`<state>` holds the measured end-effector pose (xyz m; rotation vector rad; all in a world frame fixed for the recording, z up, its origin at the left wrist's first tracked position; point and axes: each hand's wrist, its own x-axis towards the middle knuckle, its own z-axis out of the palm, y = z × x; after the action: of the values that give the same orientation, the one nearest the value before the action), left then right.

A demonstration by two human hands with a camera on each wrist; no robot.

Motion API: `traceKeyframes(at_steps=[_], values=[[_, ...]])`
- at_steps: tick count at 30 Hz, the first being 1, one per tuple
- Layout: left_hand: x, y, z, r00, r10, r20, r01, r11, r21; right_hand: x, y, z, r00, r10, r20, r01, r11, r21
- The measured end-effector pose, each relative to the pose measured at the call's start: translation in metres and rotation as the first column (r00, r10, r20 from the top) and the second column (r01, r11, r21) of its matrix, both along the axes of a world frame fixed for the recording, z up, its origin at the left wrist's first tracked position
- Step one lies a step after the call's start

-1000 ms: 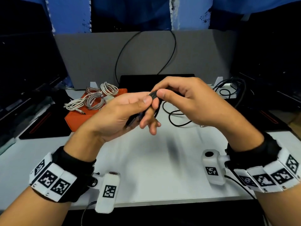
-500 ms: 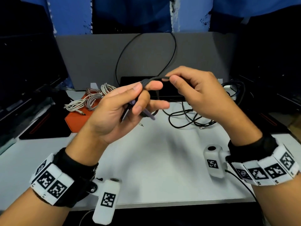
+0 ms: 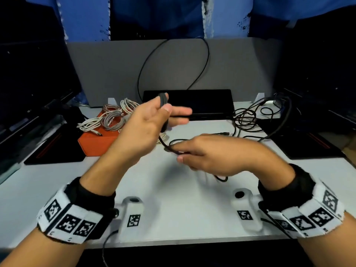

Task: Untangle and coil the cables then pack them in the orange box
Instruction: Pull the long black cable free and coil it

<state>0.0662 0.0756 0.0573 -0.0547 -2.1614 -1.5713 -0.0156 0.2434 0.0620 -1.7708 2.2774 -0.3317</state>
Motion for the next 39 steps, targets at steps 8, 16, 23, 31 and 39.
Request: traceKeyframes(at_steps=[8, 16, 23, 31, 39], values=[[0.023, 0.007, 0.015, 0.916, -0.291, 0.276, 0.362, 0.896, -0.256, -0.012, 0.023, 0.028, 0.979, -0.172, 0.110, 0.204, 0.841, -0.502], [0.012, 0.002, 0.000, 0.888, -0.458, 0.034, 0.444, 0.876, 0.191, -0.013, 0.005, 0.015, 0.983, -0.158, 0.088, 0.180, 0.781, -0.599], [0.015, 0.006, -0.003, 0.775, -0.631, 0.004, 0.579, 0.713, 0.396, -0.012, 0.013, 0.020, 0.996, -0.041, 0.083, 0.082, 0.804, -0.590], [0.021, 0.010, 0.000, 0.660, -0.743, -0.114, 0.671, 0.514, 0.534, -0.017, 0.008, 0.014, 0.999, 0.024, 0.028, 0.004, 0.683, -0.731], [0.013, 0.010, 0.015, 0.879, -0.375, -0.295, 0.468, 0.558, 0.686, -0.027, 0.000, 0.003, 0.962, -0.241, 0.131, 0.274, 0.835, -0.476]])
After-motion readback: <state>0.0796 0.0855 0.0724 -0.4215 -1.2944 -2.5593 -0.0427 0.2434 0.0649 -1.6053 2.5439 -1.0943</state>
